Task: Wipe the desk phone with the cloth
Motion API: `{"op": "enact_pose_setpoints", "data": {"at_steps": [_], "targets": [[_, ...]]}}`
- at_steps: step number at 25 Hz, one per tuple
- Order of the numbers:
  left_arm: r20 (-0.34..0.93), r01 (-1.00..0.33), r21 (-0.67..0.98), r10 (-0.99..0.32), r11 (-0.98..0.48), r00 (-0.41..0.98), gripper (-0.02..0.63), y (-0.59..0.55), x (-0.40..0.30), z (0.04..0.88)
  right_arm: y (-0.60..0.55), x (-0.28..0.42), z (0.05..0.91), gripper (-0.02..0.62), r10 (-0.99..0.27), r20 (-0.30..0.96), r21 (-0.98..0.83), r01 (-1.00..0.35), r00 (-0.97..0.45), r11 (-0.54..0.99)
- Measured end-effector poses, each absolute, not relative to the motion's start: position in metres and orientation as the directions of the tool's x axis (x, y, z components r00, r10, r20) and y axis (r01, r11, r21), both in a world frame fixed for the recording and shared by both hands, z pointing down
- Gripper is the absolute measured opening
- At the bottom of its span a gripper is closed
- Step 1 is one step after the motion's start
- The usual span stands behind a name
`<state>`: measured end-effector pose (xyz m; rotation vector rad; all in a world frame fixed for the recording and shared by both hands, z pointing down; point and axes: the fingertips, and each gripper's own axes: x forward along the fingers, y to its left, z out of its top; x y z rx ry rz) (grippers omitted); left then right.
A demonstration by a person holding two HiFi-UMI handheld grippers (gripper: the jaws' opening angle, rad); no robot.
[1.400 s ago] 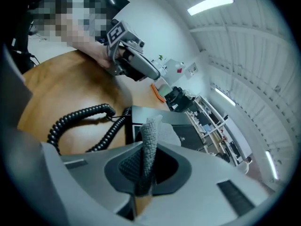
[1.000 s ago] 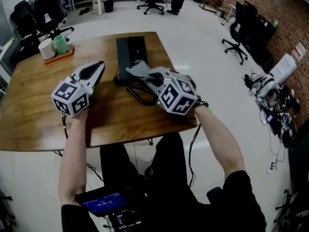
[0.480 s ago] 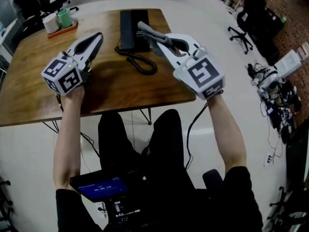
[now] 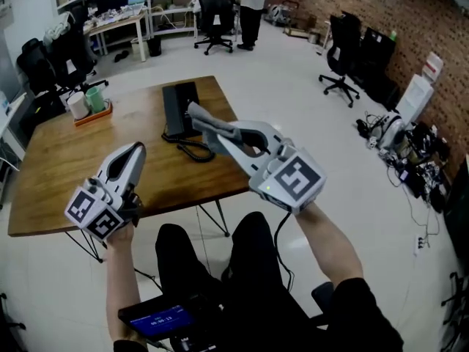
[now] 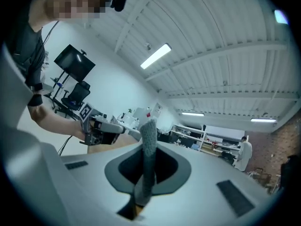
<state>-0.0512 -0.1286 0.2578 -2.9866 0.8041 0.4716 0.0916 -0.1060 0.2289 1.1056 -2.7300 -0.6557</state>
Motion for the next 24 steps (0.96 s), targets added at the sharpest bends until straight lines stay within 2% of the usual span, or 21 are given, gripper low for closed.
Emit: {"op": "enact_pose_setpoints", "data": {"at_steps": [14,24], "targets": [[-0.332,-0.432,0.012,-0.412,-0.902,0.849,-0.002,-0.005,-0.036,0.215,0.015,0.074,0.197,0.023,-0.673,-0.093,0.504,-0.617,-0.734,0.604],[-0.308,-0.422,-0.059,-0.386,-0.905,0.870,-0.003,0.081,-0.059,0.195,0.069,0.030,0.191,0.023,-0.630,-0.114,0.488,-0.596,-0.768,0.638]]}}
